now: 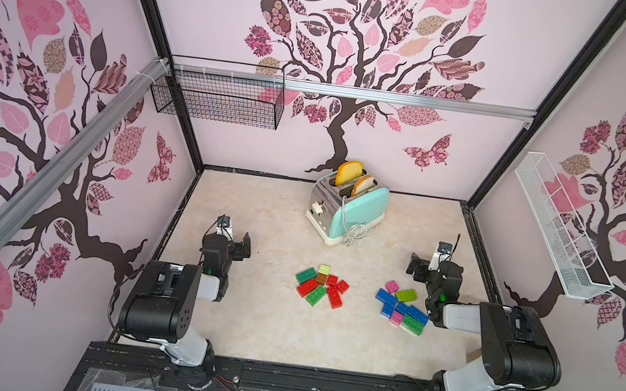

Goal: Assemble a heart with lego
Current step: Move the lego brick at the center of the board.

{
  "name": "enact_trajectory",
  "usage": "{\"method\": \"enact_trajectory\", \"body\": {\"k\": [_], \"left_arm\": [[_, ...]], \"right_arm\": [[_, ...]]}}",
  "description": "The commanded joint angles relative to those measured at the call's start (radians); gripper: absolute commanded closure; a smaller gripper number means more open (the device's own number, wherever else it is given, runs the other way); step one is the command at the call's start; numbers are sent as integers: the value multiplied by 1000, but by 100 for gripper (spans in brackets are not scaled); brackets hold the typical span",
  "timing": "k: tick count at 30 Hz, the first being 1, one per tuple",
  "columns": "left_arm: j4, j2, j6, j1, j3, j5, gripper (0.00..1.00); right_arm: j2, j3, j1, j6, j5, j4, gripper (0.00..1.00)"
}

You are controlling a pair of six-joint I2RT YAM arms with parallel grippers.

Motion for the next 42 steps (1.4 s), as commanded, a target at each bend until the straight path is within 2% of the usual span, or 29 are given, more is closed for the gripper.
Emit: {"method": "enact_trajectory", "body": {"k": [1,26,28,31,33,35,37,39,42], "left_arm": [[7,-8,-3,5,21,9,3],[16,-21,-6,1,29,-10,3],[-175,-93,-10,-21,79,-98,3],[-244,-142,-19,-55,102,-247,3],[-338,-168,-58,-89,138,-413,3],[-595,-191,-209,-100,238,-577,3],[-869,-204,-393,-107,345,-656,3],[-1030,-214,-523,-126,405,-688,3],[-1116,-259,-643,-164,427,-656,3]], "right_arm": [[-13,15,9,8,5,3,0],[-19,9,-8,13,-36,7,0],[-19,9,-8,12,-35,12,1],[-41,13,-6,-3,-65,19,1],[-96,117,-8,6,-56,-240,0],[-107,172,-7,10,-44,-340,0],[-129,190,-8,13,-43,-383,0],[-163,215,-7,40,-50,-450,0],[-209,291,11,101,-90,-611,1]]}}
